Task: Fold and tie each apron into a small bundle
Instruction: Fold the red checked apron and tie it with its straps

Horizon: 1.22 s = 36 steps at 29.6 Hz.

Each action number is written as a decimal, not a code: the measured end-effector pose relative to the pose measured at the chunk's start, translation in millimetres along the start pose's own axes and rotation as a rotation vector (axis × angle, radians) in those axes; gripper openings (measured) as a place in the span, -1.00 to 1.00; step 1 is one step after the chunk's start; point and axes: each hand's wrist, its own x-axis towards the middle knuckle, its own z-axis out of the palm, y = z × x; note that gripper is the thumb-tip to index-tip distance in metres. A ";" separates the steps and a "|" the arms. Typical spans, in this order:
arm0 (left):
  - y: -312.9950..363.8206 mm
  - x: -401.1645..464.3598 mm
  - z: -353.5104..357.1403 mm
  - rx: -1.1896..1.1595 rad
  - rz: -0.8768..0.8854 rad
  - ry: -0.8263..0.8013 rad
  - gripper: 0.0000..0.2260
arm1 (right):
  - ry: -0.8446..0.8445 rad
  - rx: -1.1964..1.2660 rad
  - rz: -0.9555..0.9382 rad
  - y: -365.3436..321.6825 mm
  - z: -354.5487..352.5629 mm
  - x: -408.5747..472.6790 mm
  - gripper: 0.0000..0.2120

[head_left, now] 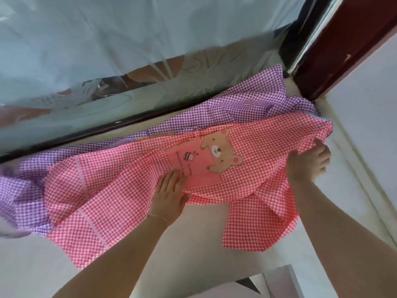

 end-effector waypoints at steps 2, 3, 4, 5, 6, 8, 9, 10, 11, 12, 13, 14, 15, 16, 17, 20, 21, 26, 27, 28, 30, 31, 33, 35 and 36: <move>-6.6 -11.1 -2.8 0.018 -0.005 0.028 -0.50 | -0.076 0.010 -0.462 -19.7 21.2 -39.7 -0.56; -9.2 -13.1 -3.3 0.034 -0.008 0.038 -0.51 | -0.190 -0.010 -0.668 -28.4 31.3 -64.4 -0.64; -17.4 -22.0 -3.5 0.041 -0.035 0.056 -0.53 | -0.335 -0.038 -0.858 -40.7 45.3 -96.1 -0.70; -16.2 -20.5 -3.7 0.046 -0.045 0.062 -0.54 | -0.457 -0.075 -0.992 -45.5 53.7 -115.7 -0.73; -18.9 -24.4 -3.7 0.035 -0.081 0.081 -0.53 | -0.570 -0.107 -1.104 -54.3 61.9 -140.2 -0.74; -31.5 -38.0 -6.8 -0.006 -0.228 0.107 -0.47 | -0.729 -0.110 -1.232 -74.3 80.7 -189.3 -0.73; -35.1 -41.5 -8.8 -0.036 -0.315 0.124 -0.46 | -0.793 -0.108 -1.246 -83.1 84.6 -204.2 -0.72; -42.2 -47.1 -9.6 -0.090 -0.425 0.146 -0.46 | -0.840 -0.094 -1.265 -93.8 87.6 -218.2 -0.71; -61.4 -63.3 -9.6 -0.149 -0.564 0.193 -0.46 | -0.895 -0.117 -1.312 -109.6 97.0 -240.9 -0.69; -66.3 -64.6 -10.8 -0.209 -0.658 0.232 -0.44 | -0.916 -0.124 -1.316 -115.6 97.6 -240.9 -0.68; -77.9 -72.0 -9.7 -0.258 -0.771 0.277 -0.41 | -0.951 -0.153 -1.311 -124.5 99.9 -246.2 -0.66; -91.0 -81.3 -7.3 -0.325 -0.915 0.332 -0.37 | -0.972 -0.174 -1.312 -131.8 104.8 -250.5 -0.66; -104.9 -92.6 -5.8 -0.396 -1.081 0.398 -0.33 | -0.990 -0.210 -1.319 -140.0 109.0 -258.1 -0.65; -119.9 -105.4 -5.6 -0.479 -1.249 0.470 -0.30 | -1.003 -0.255 -1.332 -147.2 116.1 -266.8 -0.63; -134.4 -119.2 -6.6 -0.571 -1.390 0.510 -0.26 | -1.012 -0.293 -1.348 -154.7 122.9 -277.4 -0.62; -162.9 -144.1 4.4 -0.923 -1.527 0.375 -0.24 | -0.989 -0.400 -1.396 -164.7 134.7 -291.5 -0.57; -184.6 -165.7 9.8 -1.019 -1.554 0.323 -0.28 | -0.972 -0.456 -1.461 -171.3 145.9 -316.8 -0.55; -190.1 -193.0 15.0 -0.925 -1.455 0.458 -0.71 | -0.994 -0.542 -1.516 -176.5 158.7 -355.8 -0.46; -188.2 -196.1 13.5 -0.866 -1.411 0.515 -0.76 | -1.017 -0.559 -1.510 -176.7 161.8 -363.4 -0.47; -190.7 -203.1 13.7 -0.792 -1.340 0.574 -0.78 | -1.039 -0.581 -1.505 -180.4 163.7 -377.4 -0.50; -186.4 -205.1 8.0 -0.633 -1.188 0.661 -0.82 | -1.050 -0.597 -1.505 -181.8 162.6 -388.9 -0.56; -185.6 -205.2 2.6 -0.590 -1.143 0.710 -0.83 | -1.061 -0.603 -1.507 -182.3 161.2 -392.2 -0.59; -186.1 -204.9 -15.2 -0.591 -1.059 0.796 -0.82 | -1.119 -0.647 -1.512 -187.8 157.3 -397.7 -0.67; -193.1 -202.5 -35.4 -0.776 -0.994 0.766 -0.70 | -1.302 -0.591 -1.394 -198.8 151.0 -399.1 -0.70; -198.4 -200.3 -46.4 -0.920 -0.972 0.689 -0.60 | -1.397 -0.527 -1.298 -205.4 145.4 -396.1 -0.72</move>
